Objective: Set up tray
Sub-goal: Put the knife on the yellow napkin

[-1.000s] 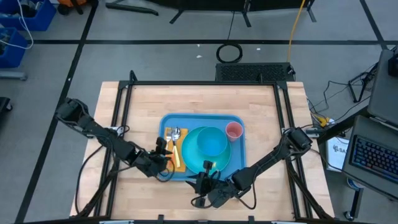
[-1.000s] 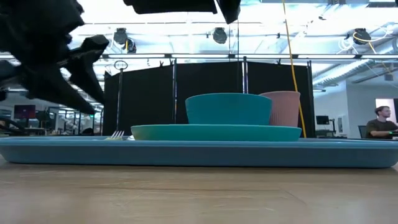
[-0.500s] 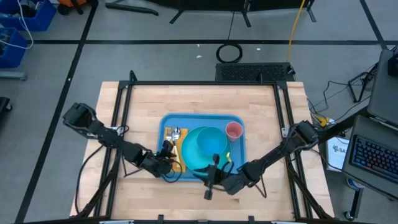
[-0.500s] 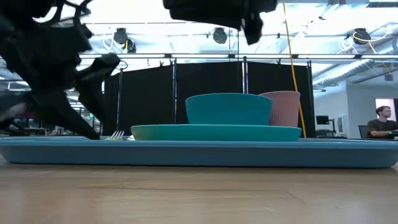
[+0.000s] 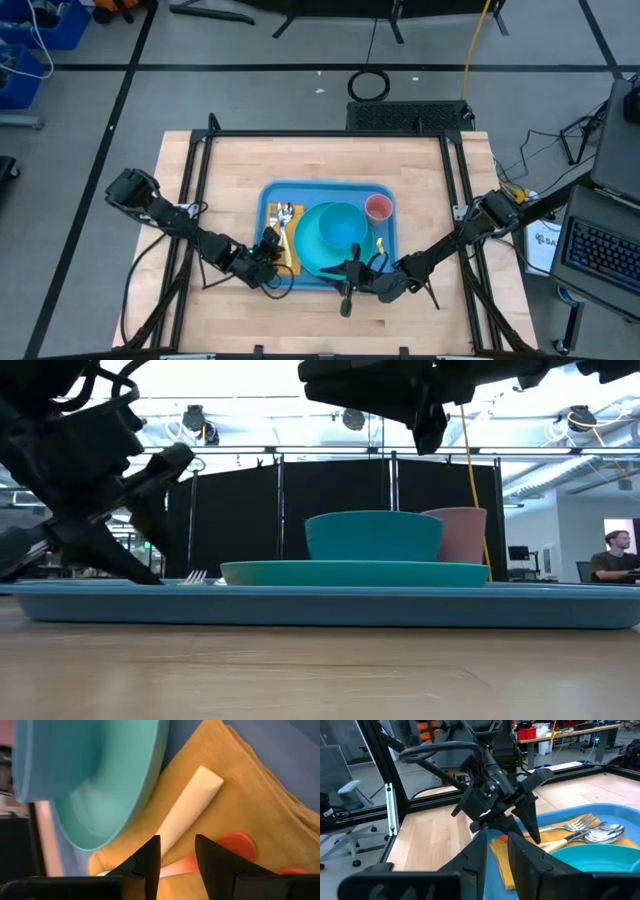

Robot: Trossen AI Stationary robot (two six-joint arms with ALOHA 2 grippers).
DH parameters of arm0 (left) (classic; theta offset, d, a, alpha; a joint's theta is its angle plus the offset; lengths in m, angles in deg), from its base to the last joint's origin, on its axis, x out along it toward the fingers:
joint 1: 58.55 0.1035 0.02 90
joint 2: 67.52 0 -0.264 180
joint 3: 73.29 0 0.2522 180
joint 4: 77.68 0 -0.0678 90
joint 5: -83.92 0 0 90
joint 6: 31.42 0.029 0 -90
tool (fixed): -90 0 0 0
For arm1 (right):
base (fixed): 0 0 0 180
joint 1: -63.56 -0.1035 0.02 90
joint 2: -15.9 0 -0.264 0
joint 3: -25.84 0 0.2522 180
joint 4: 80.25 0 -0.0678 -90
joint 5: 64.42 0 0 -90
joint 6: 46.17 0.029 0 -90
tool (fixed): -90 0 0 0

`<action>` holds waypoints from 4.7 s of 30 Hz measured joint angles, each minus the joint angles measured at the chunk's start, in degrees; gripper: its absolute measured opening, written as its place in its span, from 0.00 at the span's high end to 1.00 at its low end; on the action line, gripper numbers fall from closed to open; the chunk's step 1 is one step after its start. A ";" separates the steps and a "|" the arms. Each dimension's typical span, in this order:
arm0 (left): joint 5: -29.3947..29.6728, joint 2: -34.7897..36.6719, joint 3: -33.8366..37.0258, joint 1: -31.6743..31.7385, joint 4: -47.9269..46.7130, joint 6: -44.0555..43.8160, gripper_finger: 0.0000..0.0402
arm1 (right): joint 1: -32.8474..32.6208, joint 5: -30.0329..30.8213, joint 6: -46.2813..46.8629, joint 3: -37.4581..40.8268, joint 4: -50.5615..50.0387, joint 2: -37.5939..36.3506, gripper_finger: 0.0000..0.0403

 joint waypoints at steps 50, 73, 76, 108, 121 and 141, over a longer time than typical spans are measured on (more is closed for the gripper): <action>-13.60 0.02 -5.70 8.71 -9.05 11.74 0.68 | 0.50 0.02 0.66 0.02 -0.68 0.04 0.83; -23.65 -2.91 -5.91 13.49 -5.48 17.49 0.68 | 0.48 0.04 1.51 0.02 -1.38 0.04 0.83; -23.33 -5.61 -6.08 13.52 -4.06 19.98 0.68 | 0.48 0.11 1.53 0.38 -1.24 0.04 0.83; -22.25 -6.14 -5.68 12.35 -0.78 27.78 0.85 | 1.57 0.22 3.67 1.53 -1.33 0.07 0.83; -16.75 -6.19 -5.60 9.64 3.09 33.15 0.93 | 1.62 0.22 3.67 1.53 -1.56 0.07 0.83; -7.01 -6.00 -5.49 5.17 3.20 33.30 0.98 | 1.95 0.22 4.53 1.57 -2.73 0.09 0.83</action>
